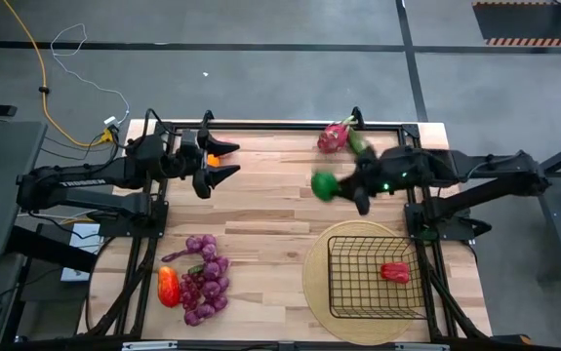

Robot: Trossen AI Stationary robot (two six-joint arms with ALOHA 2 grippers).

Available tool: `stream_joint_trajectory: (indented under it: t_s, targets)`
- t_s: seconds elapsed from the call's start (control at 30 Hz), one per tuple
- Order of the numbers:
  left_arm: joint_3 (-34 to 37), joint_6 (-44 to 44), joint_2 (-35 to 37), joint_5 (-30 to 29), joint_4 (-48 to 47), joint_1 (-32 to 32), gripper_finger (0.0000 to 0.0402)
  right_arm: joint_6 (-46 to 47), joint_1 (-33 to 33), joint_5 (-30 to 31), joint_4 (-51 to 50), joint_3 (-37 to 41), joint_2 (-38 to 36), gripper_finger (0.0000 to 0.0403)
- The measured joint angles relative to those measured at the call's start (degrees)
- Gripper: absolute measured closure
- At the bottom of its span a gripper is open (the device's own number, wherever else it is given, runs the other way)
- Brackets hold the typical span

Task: Build produce basket
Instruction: Put the lime into the wire basket

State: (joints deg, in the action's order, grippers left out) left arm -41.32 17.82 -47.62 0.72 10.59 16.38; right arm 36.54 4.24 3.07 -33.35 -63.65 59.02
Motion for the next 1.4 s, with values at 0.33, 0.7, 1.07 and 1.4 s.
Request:
stream_joint_trajectory:
  t_s: [0.33, 0.7, 1.07, 1.4]
  targets:
    - [0.0, 0.0, 0.0, -0.1, -0.5, 0.1, 0.0078, 15.4, 19.0, -9.5, -17.9, -6.7, 7.2, 0.0253]
    - [0.0, -0.9, 0.0, -2.2, -0.5, 0.1, 0.0078, 21.3, 36.9, -5.6, -35.1, -6.7, 18.0, 0.0251]
    - [0.0, -0.5, 0.0, -2.9, -0.4, 0.1, 0.0078, 19.4, 35.9, -3.6, -30.5, 5.1, 24.0, 0.0236]
    - [0.0, -0.5, 0.0, -3.0, -0.1, 0.1, 0.0078, 15.4, 35.4, -3.8, -24.7, 8.8, 23.5, 0.0235]
